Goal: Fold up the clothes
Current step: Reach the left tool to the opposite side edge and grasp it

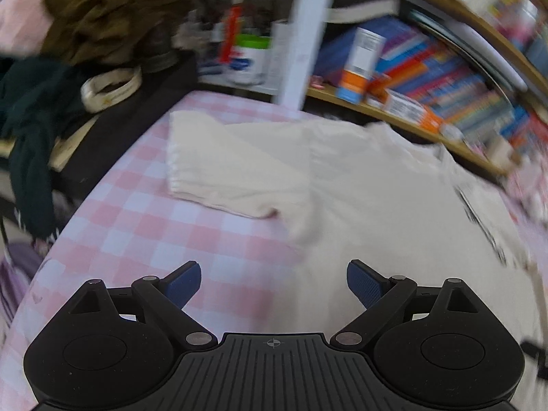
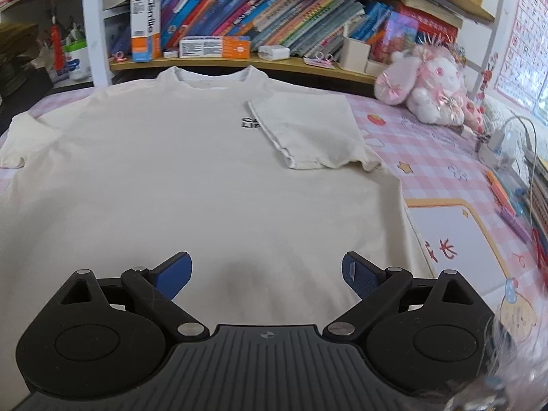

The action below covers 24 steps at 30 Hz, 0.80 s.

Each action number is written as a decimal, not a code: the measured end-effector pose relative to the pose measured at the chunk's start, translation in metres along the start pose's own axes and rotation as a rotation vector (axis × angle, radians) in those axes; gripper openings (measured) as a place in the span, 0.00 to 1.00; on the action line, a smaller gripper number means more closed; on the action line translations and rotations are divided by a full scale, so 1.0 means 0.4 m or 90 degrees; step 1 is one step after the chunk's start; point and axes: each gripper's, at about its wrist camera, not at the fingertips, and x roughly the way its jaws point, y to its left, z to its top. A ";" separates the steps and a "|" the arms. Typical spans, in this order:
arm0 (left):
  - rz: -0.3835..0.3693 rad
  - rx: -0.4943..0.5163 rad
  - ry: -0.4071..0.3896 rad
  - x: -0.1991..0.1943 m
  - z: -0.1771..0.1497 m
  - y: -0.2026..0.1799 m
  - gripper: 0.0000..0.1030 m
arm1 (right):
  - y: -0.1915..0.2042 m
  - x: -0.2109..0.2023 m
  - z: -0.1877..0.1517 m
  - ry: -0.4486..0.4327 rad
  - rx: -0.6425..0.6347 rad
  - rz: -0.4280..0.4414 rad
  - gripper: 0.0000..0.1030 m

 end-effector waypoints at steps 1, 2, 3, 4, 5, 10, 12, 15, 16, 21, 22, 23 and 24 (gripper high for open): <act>0.000 -0.022 0.001 0.008 0.007 0.018 0.91 | 0.006 -0.001 0.001 -0.001 -0.006 -0.001 0.92; 0.005 -0.041 -0.001 0.014 0.013 0.035 0.90 | 0.010 -0.001 0.001 0.001 -0.010 -0.003 0.92; 0.011 -0.058 -0.005 0.020 0.019 0.051 0.89 | 0.013 -0.001 0.000 0.004 -0.014 -0.004 0.92; 0.015 -0.071 -0.007 0.028 0.025 0.062 0.88 | 0.015 0.000 -0.001 0.008 -0.016 -0.006 0.92; 0.017 -0.081 -0.009 0.038 0.031 0.070 0.81 | 0.017 0.001 -0.002 0.012 -0.018 -0.008 0.92; 0.026 -0.130 -0.016 0.087 0.060 0.108 0.47 | 0.018 0.004 0.002 0.026 -0.031 -0.022 0.92; 0.030 -0.150 -0.019 0.107 0.072 0.124 0.45 | 0.017 0.003 0.002 0.030 -0.035 -0.026 0.92; 0.035 -0.179 -0.023 0.137 0.090 0.147 0.43 | 0.016 -0.001 -0.001 0.036 -0.042 -0.032 0.92; 0.037 -0.189 -0.024 0.146 0.096 0.155 0.43 | 0.014 -0.003 -0.002 0.037 -0.042 -0.035 0.92; 0.031 -0.271 -0.039 0.173 0.114 0.178 0.40 | -0.004 -0.010 -0.011 0.045 -0.038 -0.047 0.92; 0.030 -0.293 -0.042 0.176 0.115 0.182 0.37 | -0.010 -0.011 -0.013 0.047 -0.036 -0.049 0.92; 0.033 -0.322 -0.043 0.180 0.112 0.189 0.21 | -0.015 -0.012 -0.016 0.049 -0.035 -0.051 0.92; 0.039 -0.353 -0.042 0.185 0.108 0.197 0.06 | -0.022 -0.012 -0.017 0.051 -0.031 -0.053 0.92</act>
